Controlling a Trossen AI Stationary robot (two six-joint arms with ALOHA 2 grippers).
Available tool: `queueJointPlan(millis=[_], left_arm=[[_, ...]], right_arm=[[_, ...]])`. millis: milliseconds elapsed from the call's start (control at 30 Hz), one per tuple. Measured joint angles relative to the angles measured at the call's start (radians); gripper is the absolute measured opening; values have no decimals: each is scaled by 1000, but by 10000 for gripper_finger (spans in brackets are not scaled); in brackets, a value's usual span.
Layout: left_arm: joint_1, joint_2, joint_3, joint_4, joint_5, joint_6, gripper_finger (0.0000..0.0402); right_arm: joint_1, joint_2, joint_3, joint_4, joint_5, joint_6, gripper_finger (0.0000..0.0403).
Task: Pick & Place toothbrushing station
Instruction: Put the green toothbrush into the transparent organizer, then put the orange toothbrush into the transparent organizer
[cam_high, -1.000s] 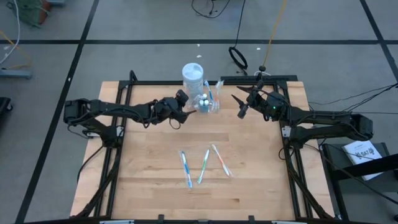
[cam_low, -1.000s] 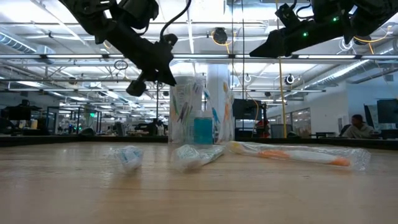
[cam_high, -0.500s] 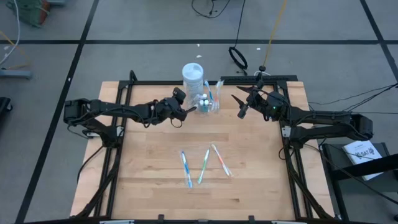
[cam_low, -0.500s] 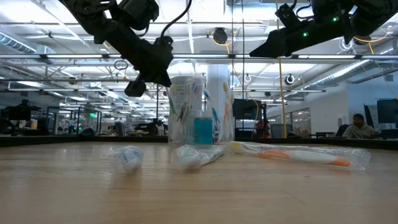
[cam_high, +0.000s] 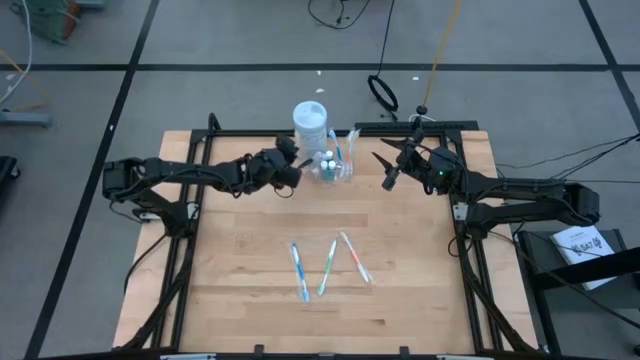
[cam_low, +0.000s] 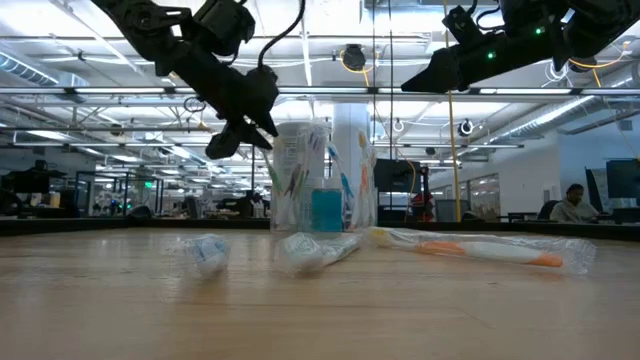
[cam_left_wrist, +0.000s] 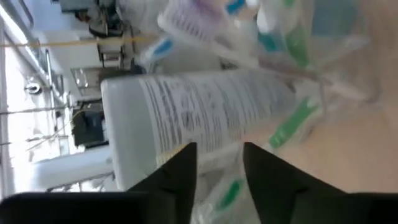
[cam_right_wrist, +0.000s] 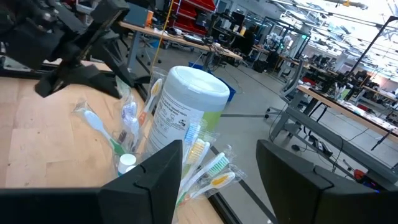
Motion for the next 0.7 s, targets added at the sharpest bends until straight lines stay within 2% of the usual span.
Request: queueJointPlan(millis=[167, 367, 467, 567, 700], left_arm=[[-10, 0, 0, 95, 114, -124, 179], [-68, -21, 0, 206, 21, -167, 185], [-103, -46, 0, 199, -1, -240, 178], [-126, -77, 0, 170, 53, -407, 173], [-134, -109, 1, 30, 192, -599, 171]], right_arm=[[0, 0, 0, 0, 0, 0, 199], [1, 0, 0, -1, -5, 30, 199], [2, 0, 0, -1, -73, 32, 199], [22, 4, 0, 5, -149, 47, 199], [101, 37, 25, 10, -156, 67, 199]])
